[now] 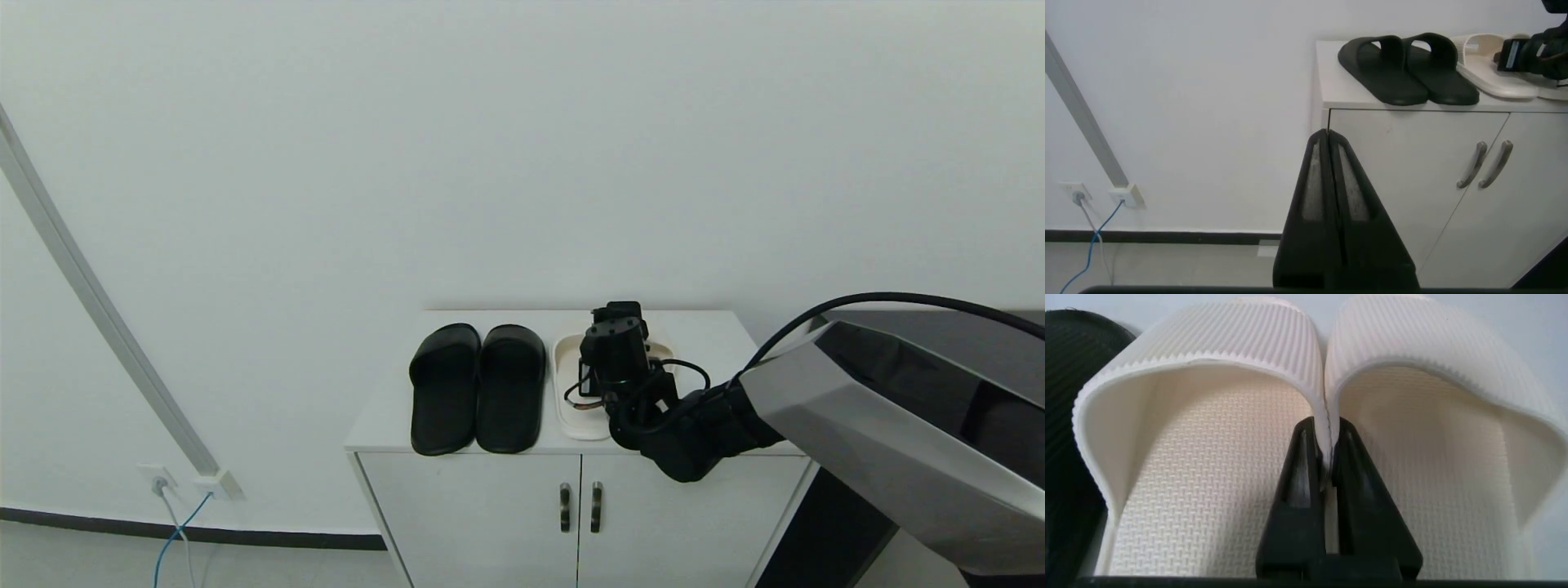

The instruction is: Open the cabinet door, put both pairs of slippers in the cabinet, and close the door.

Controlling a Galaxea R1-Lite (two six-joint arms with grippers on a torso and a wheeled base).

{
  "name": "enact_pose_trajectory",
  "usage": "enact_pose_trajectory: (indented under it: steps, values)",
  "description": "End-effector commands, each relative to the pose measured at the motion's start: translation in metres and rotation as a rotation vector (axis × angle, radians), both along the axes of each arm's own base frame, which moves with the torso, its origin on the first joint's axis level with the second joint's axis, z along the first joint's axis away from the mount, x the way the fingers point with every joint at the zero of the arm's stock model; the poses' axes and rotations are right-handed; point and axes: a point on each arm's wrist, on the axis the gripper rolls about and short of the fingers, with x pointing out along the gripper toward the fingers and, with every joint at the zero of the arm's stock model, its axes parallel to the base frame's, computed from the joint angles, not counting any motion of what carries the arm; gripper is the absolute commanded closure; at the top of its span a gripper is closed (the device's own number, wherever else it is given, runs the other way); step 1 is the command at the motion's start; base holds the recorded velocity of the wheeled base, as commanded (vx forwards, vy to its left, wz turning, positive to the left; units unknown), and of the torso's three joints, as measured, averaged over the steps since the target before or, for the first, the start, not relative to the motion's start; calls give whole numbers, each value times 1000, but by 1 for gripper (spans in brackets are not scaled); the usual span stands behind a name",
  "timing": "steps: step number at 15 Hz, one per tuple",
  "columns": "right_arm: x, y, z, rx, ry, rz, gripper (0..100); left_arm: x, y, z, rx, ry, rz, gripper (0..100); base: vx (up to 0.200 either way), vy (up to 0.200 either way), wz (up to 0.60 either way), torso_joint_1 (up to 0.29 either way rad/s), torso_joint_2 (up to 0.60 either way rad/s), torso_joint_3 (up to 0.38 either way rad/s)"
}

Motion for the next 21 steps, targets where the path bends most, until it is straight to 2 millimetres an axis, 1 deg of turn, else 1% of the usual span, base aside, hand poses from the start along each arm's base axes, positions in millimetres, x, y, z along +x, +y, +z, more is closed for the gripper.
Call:
enact_pose_trajectory:
  steps: [1, 4, 7, 8, 9, 10, 12, 15, 16, 19, 20, 21]
  values:
    - [-3, -2, 12, 14, -18, -3, 100, 0, 0, 0, -1, 2, 1, 100, 0, 0, 0, 0, 0, 0]
    - [-12, -7, 23, 9, -22, 2, 100, 0, 0, 0, -1, 2, 1, 100, 0, 0, 0, 0, 0, 0]
    - [-24, -18, 35, 11, -16, 17, 100, 0, 0, 0, -1, 2, 1, 100, 0, 0, 0, 0, 0, 0]
    - [-36, -26, 50, 13, -20, 49, 100, 0, 0, 0, -1, 2, 1, 100, 0, 0, 0, 0, 0, 0]
    - [-42, -31, 58, 15, -23, 68, 100, 0, 0, 0, -1, 0, 1, 100, 0, 0, 0, 0, 0, 0]
    - [-56, -39, 70, 26, -23, 109, 100, 0, 0, 0, -1, 2, 1, 100, 0, 0, 0, 0, 0, 0]
    - [-87, -55, 84, 43, 1, 218, 100, 0, 0, 0, -1, 2, 1, 100, 0, 0, 0, 0, 0, 0]
    - [-135, -82, 92, 49, 50, 437, 100, 0, 0, 0, -1, 2, 1, 100, 0, 0, 0, 0, 0, 0]
    - [-147, -91, 94, 62, 62, 504, 100, 0, 0, 0, -1, 0, 1, 100, 0, 0, 0, 0, 0, 0]
    - [-172, -110, 89, 3, 78, 671, 100, 0, 0, 0, 16, 0, 1, 100, 0, 0, 0, 0, 0, 0]
    - [-177, -115, 84, -28, 51, 698, 100, 0, 0, 0, 18, 4, 1, 100, 0, 0, 0, 0, 0, 0]
    - [-178, -115, 80, -44, 31, 705, 100, 0, 0, 0, 16, 0, 1, 100, 0, 0, 0, 0, 0, 0]
